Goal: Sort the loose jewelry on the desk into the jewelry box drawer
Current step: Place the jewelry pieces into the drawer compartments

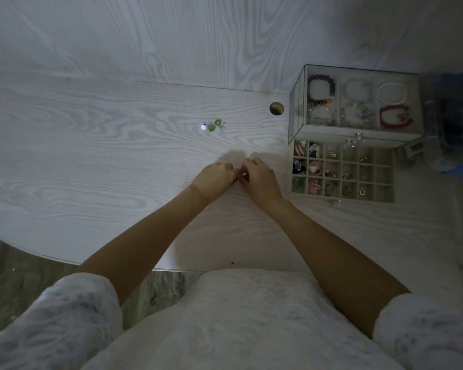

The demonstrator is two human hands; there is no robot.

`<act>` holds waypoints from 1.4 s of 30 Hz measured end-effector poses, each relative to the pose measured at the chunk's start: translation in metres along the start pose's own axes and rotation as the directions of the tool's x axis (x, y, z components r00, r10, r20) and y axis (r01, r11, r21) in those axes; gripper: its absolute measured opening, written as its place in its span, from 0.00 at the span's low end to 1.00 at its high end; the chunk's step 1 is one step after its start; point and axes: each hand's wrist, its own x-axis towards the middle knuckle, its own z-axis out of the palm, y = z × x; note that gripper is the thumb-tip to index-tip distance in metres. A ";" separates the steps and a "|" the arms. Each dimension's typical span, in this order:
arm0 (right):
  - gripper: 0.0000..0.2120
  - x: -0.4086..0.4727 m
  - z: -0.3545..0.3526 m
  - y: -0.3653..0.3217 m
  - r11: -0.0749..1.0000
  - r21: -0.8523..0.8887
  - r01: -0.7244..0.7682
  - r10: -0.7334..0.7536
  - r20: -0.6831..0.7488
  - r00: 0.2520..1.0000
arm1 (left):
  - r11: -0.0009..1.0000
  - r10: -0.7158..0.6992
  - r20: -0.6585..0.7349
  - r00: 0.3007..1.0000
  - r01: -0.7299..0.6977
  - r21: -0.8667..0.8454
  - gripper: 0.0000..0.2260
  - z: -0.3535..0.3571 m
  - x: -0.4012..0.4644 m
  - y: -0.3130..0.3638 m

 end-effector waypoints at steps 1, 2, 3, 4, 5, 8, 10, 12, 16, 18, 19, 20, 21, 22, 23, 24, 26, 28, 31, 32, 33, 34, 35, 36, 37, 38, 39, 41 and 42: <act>0.03 -0.001 0.000 0.001 1.000 0.007 -0.013 0.013 -0.003 1.000 | 0.998 -0.064 -0.007 0.998 0.064 -0.029 0.04 0.001 0.001 0.000; 0.03 -0.002 0.000 0.002 1.000 0.010 -0.023 0.023 -0.005 1.000 | 0.991 -0.110 -0.017 0.994 0.108 -0.073 0.07 0.003 0.001 -0.001; 0.03 -0.003 0.000 0.003 1.000 0.010 -0.028 0.028 -0.007 1.000 | 0.981 -0.147 -0.027 0.989 0.142 -0.129 0.07 0.003 -0.001 -0.002; 0.04 -0.005 0.000 0.006 0.999 0.011 -0.032 0.032 -0.013 0.999 | 0.969 -0.169 -0.052 0.984 0.157 -0.191 0.07 0.004 -0.002 -0.003; 0.04 -0.007 0.000 0.008 0.999 0.019 -0.036 0.036 -0.018 0.999 | 0.955 -0.190 -0.077 0.979 0.166 -0.245 0.07 0.006 -0.005 -0.003; 0.04 -0.012 0.000 0.014 0.997 0.062 -0.049 0.052 -0.042 0.998 | 0.922 -0.240 -0.142 0.960 0.179 -0.343 0.07 0.011 -0.016 -0.005; 0.04 -0.014 0.000 0.016 0.996 0.072 -0.054 0.058 -0.050 0.997 | 0.911 -0.264 -0.164 0.951 0.190 -0.365 0.09 0.014 -0.022 -0.005; 0.04 -0.014 0.000 0.017 0.996 0.071 -0.048 0.052 -0.057 0.997 | 0.909 -0.262 -0.152 0.953 0.190 -0.372 0.11 0.016 -0.026 -0.004; 0.05 -0.013 0.001 0.019 0.996 0.075 -0.040 0.045 -0.056 0.997 | 0.900 -0.318 -0.164 0.934 0.243 -0.362 0.14 0.021 -0.028 -0.001; 0.05 -0.013 0.001 0.019 0.996 0.076 -0.039 0.043 -0.057 0.997 | 0.882 -0.350 -0.187 0.918 0.256 -0.396 0.09 0.022 -0.029 0.001; 0.04 -0.014 0.001 0.020 0.996 0.077 -0.036 0.040 -0.059 0.997 | 0.874 -0.361 -0.191 0.913 0.260 -0.410 0.08 0.023 -0.029 0.002; 0.04 -0.014 0.002 0.020 0.996 0.079 -0.034 0.039 -0.061 0.997 | 0.868 -0.372 -0.198 0.907 0.264 -0.421 0.07 0.023 -0.029 0.002; 0.04 -0.014 0.002 0.020 0.997 0.077 -0.031 0.035 -0.061 0.997 | 0.861 -0.388 -0.200 0.900 0.276 -0.427 0.09 0.022 -0.030 0.002; 0.04 -0.014 0.002 0.019 0.997 0.075 -0.028 0.032 -0.059 0.998 | 0.856 -0.405 -0.207 0.891 0.289 -0.429 0.11 0.021 -0.032 0.002; 0.04 -0.014 0.002 0.019 0.997 0.076 -0.024 0.029 -0.060 0.998 | 0.851 -0.421 -0.211 0.882 0.303 -0.430 0.13 0.019 -0.035 0.003; 0.04 -0.014 0.001 0.020 0.997 0.079 -0.021 0.026 -0.063 0.998 | 0.850 -0.427 -0.218 0.878 0.307 -0.428 0.15 0.018 -0.039 0.003; 0.04 -0.014 0.001 0.021 0.996 0.090 -0.023 0.029 -0.067 0.997 | 0.857 -0.422 -0.217 0.880 0.310 -0.412 0.16 0.017 -0.048 0.004; 0.04 -0.014 0.001 0.021 0.995 0.094 -0.024 0.030 -0.067 0.997 | 0.856 -0.425 -0.195 0.884 0.321 -0.405 0.16 0.019 -0.055 0.006; 0.04 -0.014 0.001 0.021 0.994 0.103 -0.026 0.033 -0.065 0.997 | 0.837 -0.457 -0.185 0.870 0.350 -0.420 0.09 0.025 -0.054 0.012; 0.04 -0.014 0.001 0.020 0.994 0.106 -0.027 0.033 -0.063 0.997 | 0.829 -0.466 -0.179 0.866 0.357 -0.431 0.07 0.025 -0.052 0.013; 0.04 -0.014 0.001 0.020 0.994 0.107 -0.028 0.034 -0.059 0.998 | 0.822 -0.471 -0.176 0.864 0.358 -0.444 0.05 0.026 -0.050 0.014; 0.04 -0.014 0.000 0.020 0.994 0.106 -0.027 0.034 -0.057 0.998 | 0.818 -0.471 -0.171 0.865 0.356 -0.452 0.04 0.026 -0.049 0.014; 0.04 -0.014 0.001 0.021 0.994 0.104 -0.028 0.034 -0.056 0.998 | 0.819 -0.466 -0.165 0.870 0.353 -0.452 0.03 0.025 -0.048 0.014; 0.04 -0.014 0.000 0.021 0.994 0.102 -0.028 0.033 -0.055 0.998 | 0.825 -0.456 -0.156 0.876 0.350 -0.444 0.03 0.024 -0.047 0.014; 0.04 -0.014 0.001 0.021 0.994 0.101 -0.027 0.032 -0.055 0.998 | 0.835 -0.443 -0.147 0.884 0.347 -0.426 0.03 0.024 -0.046 0.013; 0.04 -0.014 0.001 0.021 0.995 0.100 -0.024 0.030 -0.055 0.998 | 0.849 -0.429 -0.136 0.893 0.347 -0.399 0.03 0.023 -0.044 0.012; 0.04 -0.014 0.002 0.021 0.995 0.100 -0.022 0.028 -0.056 0.998 | 0.865 -0.412 -0.124 0.903 0.345 -0.363 0.04 0.022 -0.043 0.011; 0.04 -0.014 0.002 0.021 0.995 0.098 -0.023 0.028 -0.058 0.998 | 0.895 -0.374 -0.096 0.923 0.331 -0.300 0.06 0.021 -0.039 0.008; 0.04 -0.014 0.001 0.021 0.995 0.099 -0.026 0.032 -0.058 0.998 | 0.905 -0.354 -0.086 0.931 0.318 -0.282 0.06 0.020 -0.036 0.008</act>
